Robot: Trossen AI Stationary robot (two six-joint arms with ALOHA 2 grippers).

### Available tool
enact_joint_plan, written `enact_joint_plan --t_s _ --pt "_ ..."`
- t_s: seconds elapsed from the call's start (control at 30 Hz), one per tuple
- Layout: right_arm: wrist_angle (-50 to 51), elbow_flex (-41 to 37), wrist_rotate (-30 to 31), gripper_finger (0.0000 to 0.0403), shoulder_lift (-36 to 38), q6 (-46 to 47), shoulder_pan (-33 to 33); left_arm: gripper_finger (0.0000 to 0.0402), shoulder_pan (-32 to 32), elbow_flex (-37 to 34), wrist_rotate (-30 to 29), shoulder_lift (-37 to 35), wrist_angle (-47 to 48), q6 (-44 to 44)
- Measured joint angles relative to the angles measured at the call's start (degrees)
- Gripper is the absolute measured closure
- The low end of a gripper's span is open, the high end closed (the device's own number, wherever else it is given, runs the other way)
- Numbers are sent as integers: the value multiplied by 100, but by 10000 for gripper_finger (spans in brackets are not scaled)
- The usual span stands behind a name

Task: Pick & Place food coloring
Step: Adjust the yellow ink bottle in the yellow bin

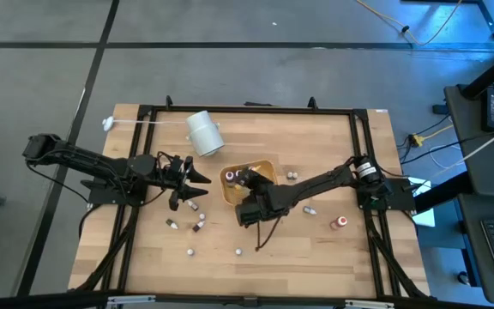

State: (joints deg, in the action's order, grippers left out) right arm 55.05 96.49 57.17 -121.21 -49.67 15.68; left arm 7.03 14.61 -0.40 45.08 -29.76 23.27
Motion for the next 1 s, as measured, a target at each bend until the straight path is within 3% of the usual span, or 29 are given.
enact_joint_plan --t_s 0.2,0.47,0.8,1.0 --pt "-81 0 118 281 0 -2005 116 206 -2 0 0 0 0 0" --pt "-1269 -151 115 273 0 -3712 113 205 0 0 0 0 0 0" --pt "-1987 -153 -895 253 0 -4334 109 205 -2 0 0 0 0 0" --pt "-2045 -153 -647 252 0 -4461 28 205 -1 0 0 0 2 1"
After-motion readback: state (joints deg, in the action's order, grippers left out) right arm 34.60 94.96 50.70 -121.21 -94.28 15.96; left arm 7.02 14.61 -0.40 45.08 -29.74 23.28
